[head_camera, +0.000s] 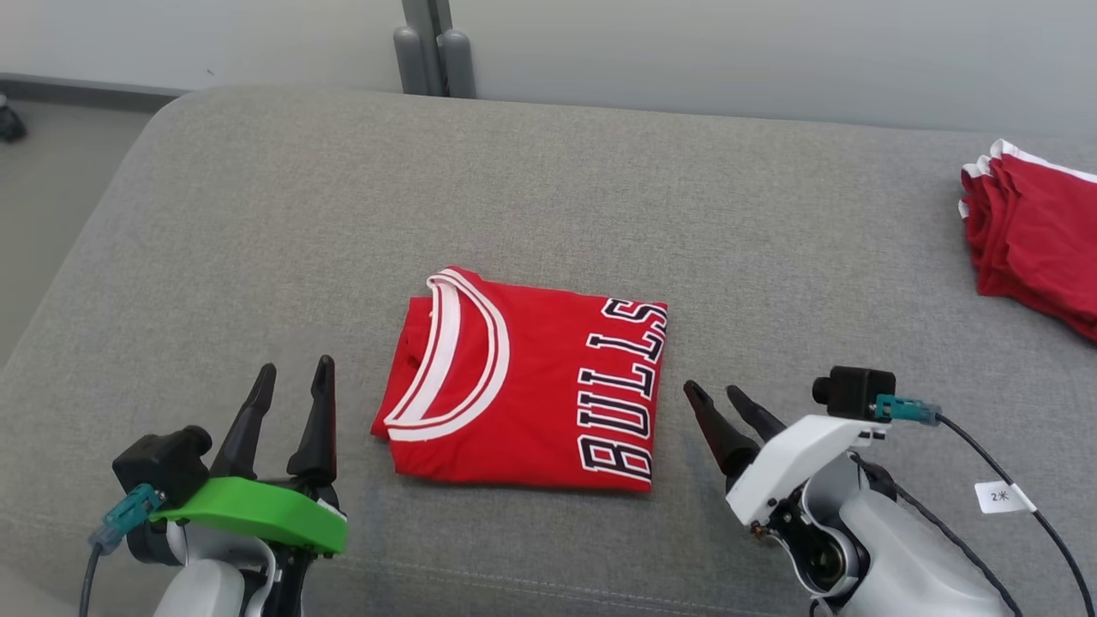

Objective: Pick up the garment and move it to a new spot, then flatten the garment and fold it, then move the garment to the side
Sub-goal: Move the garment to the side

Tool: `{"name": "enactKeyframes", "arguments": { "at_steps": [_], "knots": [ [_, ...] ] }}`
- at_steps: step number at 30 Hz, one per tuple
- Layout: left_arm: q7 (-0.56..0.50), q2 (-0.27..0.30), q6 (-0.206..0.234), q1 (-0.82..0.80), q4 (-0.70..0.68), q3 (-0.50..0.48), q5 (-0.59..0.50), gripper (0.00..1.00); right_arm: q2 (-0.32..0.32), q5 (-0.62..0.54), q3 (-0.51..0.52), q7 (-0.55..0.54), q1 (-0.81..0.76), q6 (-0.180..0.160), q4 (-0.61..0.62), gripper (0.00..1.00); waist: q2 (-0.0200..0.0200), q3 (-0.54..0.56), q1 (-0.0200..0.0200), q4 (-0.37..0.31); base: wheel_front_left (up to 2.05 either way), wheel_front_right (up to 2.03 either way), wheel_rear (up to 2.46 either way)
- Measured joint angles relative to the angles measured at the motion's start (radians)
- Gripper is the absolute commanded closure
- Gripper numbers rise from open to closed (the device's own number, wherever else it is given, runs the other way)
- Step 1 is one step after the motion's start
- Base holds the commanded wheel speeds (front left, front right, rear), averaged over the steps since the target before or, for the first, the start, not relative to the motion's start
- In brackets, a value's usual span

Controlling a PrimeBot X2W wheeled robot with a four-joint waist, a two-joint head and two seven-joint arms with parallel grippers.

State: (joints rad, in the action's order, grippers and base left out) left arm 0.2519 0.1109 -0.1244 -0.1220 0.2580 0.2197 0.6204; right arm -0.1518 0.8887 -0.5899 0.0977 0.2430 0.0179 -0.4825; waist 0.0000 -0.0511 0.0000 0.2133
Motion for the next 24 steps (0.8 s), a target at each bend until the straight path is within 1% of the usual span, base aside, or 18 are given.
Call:
{"name": "enactKeyframes", "arguments": {
  "at_steps": [3,7,17,21,24],
  "knots": [
    [0.0,0.0,0.0,0.0,-0.002,0.002,0.0,0.0,0.015,0.023,-0.005,-0.049,0.032,0.007,-0.041,0.0,0.0,-0.01,0.0,0.015,0.0,0.0,0.0],
    [0.0,-0.003,0.0,-0.001,-0.004,0.008,0.0,0.0,0.026,0.044,0.004,-0.085,0.067,0.016,-0.084,0.0,0.0,-0.024,0.0,0.036,0.0,0.0,0.0],
    [0.0,-0.005,0.0,-0.005,-0.005,0.007,0.0,0.0,0.058,0.122,0.044,-0.16,0.125,0.018,-0.191,0.0,0.0,-0.065,0.0,0.094,0.0,0.0,0.0],
    [0.0,-0.005,0.0,-0.006,-0.004,-0.003,0.0,0.0,0.068,0.158,0.046,-0.186,0.148,0.041,-0.219,0.0,0.0,-0.075,0.0,0.112,0.0,0.0,0.0],
    [0.0,-0.005,0.0,-0.006,-0.004,-0.008,0.0,0.0,0.077,0.16,0.041,-0.188,0.164,0.047,-0.236,0.0,0.0,-0.078,0.0,0.117,0.0,0.0,0.0]
  ]
}}
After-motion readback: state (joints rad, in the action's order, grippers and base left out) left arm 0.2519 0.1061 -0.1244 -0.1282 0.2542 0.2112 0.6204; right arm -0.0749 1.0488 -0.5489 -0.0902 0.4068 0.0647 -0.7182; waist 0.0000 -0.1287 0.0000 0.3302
